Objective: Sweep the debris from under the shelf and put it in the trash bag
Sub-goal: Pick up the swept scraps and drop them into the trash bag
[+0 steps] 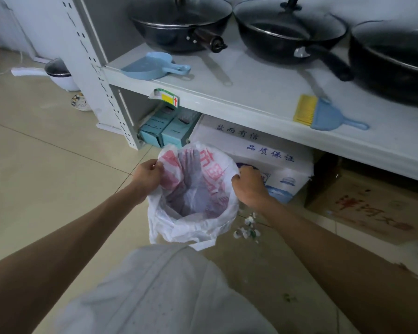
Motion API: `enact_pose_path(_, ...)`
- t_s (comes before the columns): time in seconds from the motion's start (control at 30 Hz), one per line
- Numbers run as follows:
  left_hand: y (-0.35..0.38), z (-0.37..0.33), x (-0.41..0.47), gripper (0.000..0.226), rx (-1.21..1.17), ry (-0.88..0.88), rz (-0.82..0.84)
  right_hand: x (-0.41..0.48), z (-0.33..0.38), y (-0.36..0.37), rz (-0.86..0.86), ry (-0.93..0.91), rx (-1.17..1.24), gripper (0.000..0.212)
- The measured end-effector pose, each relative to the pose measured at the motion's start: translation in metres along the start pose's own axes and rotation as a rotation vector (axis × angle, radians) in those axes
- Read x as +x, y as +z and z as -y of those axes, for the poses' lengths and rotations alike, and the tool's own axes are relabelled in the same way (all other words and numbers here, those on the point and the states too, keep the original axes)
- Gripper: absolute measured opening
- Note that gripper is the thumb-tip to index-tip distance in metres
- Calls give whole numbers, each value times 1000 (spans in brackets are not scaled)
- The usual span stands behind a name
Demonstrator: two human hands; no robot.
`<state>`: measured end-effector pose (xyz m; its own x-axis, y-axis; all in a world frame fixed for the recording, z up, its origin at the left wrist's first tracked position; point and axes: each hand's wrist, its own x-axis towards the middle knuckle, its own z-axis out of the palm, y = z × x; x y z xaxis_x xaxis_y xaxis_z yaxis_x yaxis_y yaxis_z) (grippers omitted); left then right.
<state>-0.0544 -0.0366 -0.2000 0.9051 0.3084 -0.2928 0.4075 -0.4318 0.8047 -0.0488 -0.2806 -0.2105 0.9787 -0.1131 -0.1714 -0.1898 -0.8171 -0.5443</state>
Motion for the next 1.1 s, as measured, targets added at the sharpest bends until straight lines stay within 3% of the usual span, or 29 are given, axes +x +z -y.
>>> enact_pose_path(0.23,-8,-20,-11,38,222,57,-36,-4,-22,-29,55,-86,33,38)
enact_pose_path(0.4,-2,-65,-51,45,357,395,-79,-13,-58,-75,156,-182,-142,37)
enact_pose_path(0.57,36,-100,-100,37,231,588,241,-10,-94,-116,288,-79,-256,36)
enact_pose_path(0.63,67,-102,-122,37,192,581,398,-15,-104,-127,365,-62,-284,38)
enact_pose_path(0.7,103,-91,-142,39,172,516,554,-17,-112,-131,438,-67,-376,25)
enact_pose_path(0.83,164,-48,-152,50,388,438,706,-16,-135,-106,511,-143,-370,26)
enact_pose_path(0.97,194,-18,-127,60,498,380,595,-2,-163,-59,496,-212,-343,28)
enact_pose_path(1.1,219,3,-99,70,557,308,468,8,-178,-20,540,-208,-280,56)
